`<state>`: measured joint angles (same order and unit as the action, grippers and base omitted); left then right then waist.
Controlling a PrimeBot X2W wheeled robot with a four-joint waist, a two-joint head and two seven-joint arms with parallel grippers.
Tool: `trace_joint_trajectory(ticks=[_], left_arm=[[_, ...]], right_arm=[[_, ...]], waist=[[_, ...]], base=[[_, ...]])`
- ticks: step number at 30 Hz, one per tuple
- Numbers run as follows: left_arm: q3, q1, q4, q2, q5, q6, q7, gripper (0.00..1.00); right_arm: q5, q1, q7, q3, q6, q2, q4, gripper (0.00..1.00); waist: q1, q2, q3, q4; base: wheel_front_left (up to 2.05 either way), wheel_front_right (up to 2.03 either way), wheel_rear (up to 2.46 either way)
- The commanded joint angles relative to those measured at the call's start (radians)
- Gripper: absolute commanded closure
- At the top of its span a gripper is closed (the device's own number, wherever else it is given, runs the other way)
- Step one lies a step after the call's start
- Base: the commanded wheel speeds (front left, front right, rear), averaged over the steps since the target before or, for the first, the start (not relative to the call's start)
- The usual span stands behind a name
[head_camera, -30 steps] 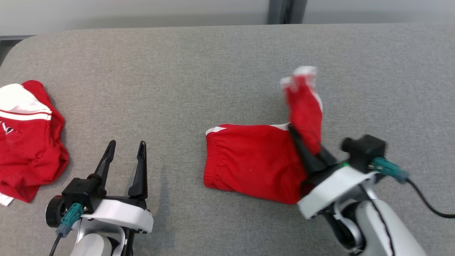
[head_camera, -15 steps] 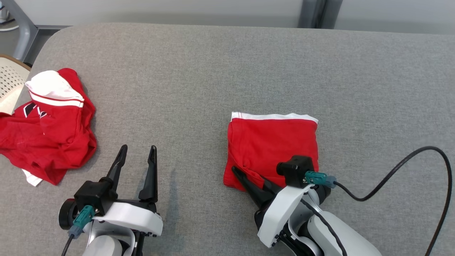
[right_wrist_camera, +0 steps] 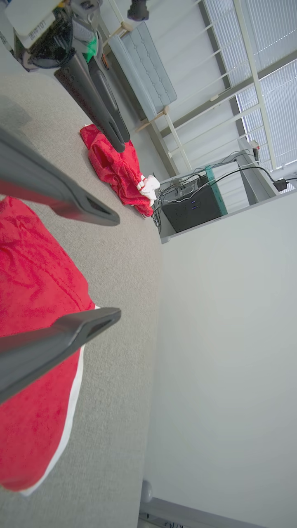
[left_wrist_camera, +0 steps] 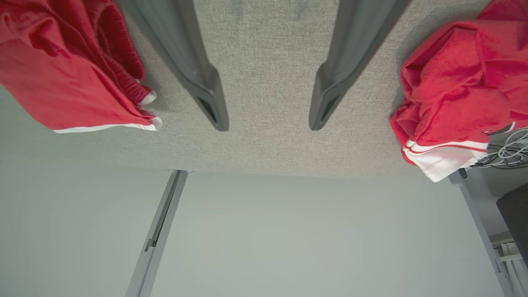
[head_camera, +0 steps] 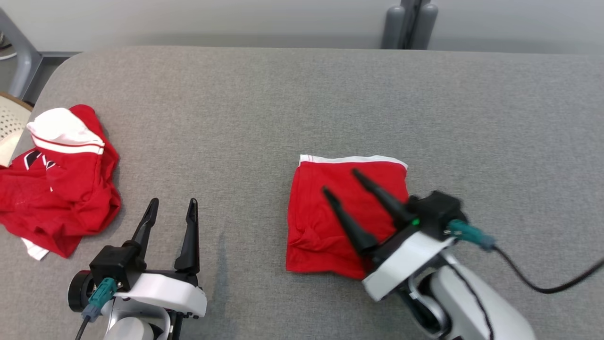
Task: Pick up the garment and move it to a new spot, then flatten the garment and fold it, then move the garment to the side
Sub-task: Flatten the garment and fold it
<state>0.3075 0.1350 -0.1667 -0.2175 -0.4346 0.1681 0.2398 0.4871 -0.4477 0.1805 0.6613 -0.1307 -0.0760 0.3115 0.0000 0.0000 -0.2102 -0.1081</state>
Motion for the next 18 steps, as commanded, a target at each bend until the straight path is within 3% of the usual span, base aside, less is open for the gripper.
trace_joint_trajectory(ticks=[1,11,15,18], left_arm=[[-0.006,-0.006,0.004,-0.011,-0.005,0.005,0.005,0.0],[-0.024,-0.036,0.033,-0.045,-0.007,0.023,-0.006,0.0],[-0.032,-0.062,0.054,-0.065,-0.01,0.035,-0.016,0.0],[-0.035,-0.092,0.065,-0.077,-0.014,0.042,-0.026,0.0]], right_arm=[[-0.017,0.022,0.015,-0.049,0.0,-0.016,-0.011,0.0],[-0.139,0.172,-0.004,-0.448,0.0,-0.049,-0.096,0.0],[-0.185,0.264,-0.038,-0.569,0.0,-0.055,-0.142,0.0],[-0.208,0.313,-0.059,-0.605,0.0,-0.048,-0.17,0.0]], waist=[[0.0,0.0,0.008,0.014],[0.0,0.0,0.04,0.063],[0.0,0.0,0.076,0.081],[0.0,0.0,0.106,0.092]], base=[[0.0,0.0,0.0],[0.0,0.0,0.0],[0.0,0.0,0.0],[0.0,0.0,0.0]])
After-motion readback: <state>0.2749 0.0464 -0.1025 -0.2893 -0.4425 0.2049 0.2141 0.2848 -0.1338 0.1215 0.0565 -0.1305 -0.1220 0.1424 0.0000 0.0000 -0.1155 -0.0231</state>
